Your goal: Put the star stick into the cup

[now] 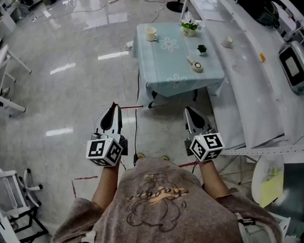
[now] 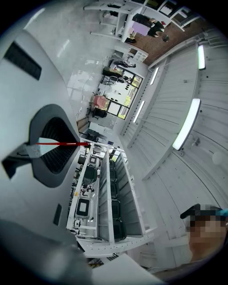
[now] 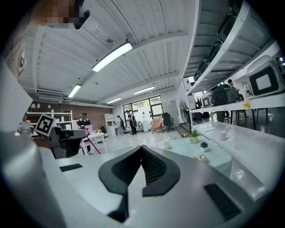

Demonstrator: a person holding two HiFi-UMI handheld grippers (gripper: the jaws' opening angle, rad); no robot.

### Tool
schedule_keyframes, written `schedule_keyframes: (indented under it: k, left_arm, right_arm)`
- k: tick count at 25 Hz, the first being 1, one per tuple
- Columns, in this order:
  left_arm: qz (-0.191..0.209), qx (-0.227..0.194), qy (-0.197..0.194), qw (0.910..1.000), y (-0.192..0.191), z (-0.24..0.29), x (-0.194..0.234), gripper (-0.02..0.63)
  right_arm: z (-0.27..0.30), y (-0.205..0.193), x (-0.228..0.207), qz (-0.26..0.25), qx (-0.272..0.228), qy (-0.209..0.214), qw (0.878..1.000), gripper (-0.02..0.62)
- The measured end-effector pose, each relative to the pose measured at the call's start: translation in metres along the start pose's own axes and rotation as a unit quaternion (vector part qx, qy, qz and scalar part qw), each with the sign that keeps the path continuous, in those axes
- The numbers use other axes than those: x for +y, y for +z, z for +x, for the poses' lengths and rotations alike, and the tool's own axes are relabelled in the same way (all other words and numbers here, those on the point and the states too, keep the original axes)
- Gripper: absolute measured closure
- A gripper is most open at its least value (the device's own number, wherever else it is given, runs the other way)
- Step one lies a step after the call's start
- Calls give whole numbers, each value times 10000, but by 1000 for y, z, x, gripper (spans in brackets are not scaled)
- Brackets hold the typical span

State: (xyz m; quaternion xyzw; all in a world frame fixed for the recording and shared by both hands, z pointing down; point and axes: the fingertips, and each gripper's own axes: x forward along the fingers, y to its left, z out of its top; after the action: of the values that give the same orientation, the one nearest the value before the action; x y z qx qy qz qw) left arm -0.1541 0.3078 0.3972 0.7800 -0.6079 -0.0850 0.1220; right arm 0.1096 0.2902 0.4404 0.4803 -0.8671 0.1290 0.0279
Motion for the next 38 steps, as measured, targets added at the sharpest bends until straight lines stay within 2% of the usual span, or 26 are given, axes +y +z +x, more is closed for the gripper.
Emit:
schedule_keyframes:
  k: [7, 16, 20, 29, 38]
  left_arm:
    - [-25, 24, -72, 10000, 5, 8, 23, 574]
    - [-65, 29, -413, 9991, 2, 33, 42, 574]
    - [-115, -45, -382, 9992, 4, 45, 57, 574]
    - [-248, -137, -153, 9995, 15, 100, 76, 574]
    - [-180, -201, -68, 9996, 20, 187, 94, 574]
  right_arm:
    - [17, -1, 8, 209, -97, -170, 9996, 598]
    - [26, -13, 12, 189, -27, -583, 9981, 594]
    - [43, -13, 11, 169, -35, -649, 9977, 594]
    - [104, -4, -15, 201, -22, -456, 9988, 594]
    - [187, 18, -60, 114, -6, -163, 9998, 594]
